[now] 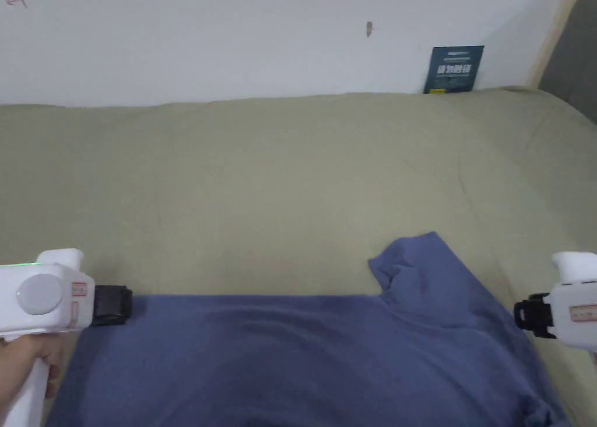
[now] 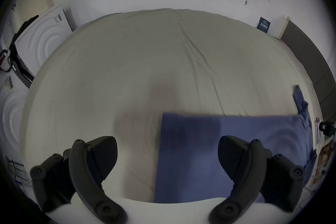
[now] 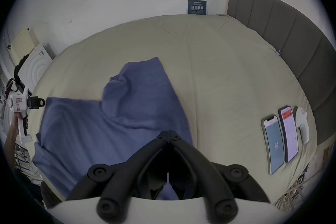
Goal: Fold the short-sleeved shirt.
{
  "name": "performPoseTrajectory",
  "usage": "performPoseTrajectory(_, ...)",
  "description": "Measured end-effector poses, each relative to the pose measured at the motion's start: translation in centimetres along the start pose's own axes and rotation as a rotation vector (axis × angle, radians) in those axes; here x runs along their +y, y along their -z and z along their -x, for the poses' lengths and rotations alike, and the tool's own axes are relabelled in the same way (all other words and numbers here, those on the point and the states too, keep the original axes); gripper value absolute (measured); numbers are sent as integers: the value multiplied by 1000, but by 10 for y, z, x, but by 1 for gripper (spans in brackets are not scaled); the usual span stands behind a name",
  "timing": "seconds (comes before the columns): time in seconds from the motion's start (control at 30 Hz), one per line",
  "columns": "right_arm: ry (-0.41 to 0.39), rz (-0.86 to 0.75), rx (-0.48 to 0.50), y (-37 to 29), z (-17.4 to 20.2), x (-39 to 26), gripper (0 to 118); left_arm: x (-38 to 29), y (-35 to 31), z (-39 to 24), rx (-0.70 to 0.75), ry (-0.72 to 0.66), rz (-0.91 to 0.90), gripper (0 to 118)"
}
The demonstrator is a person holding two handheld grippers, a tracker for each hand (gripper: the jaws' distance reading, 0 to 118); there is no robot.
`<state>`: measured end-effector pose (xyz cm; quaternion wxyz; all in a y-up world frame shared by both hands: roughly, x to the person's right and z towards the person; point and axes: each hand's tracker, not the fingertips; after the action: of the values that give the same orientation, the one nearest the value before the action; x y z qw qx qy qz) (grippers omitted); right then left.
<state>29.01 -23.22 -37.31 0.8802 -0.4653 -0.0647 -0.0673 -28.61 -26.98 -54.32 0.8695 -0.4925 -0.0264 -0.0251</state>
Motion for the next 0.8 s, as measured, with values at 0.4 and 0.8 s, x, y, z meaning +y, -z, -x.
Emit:
performPoseTrajectory(0.4, -8, 122, 19, 50, -8, 32, 116, -1, -6, 6, -60, -27, 12, 0)
performPoseTrajectory(0.8, -24, 91, 45, 42, -18, 41, 0, -2, -15, 3, -41, -18, 11, 0)
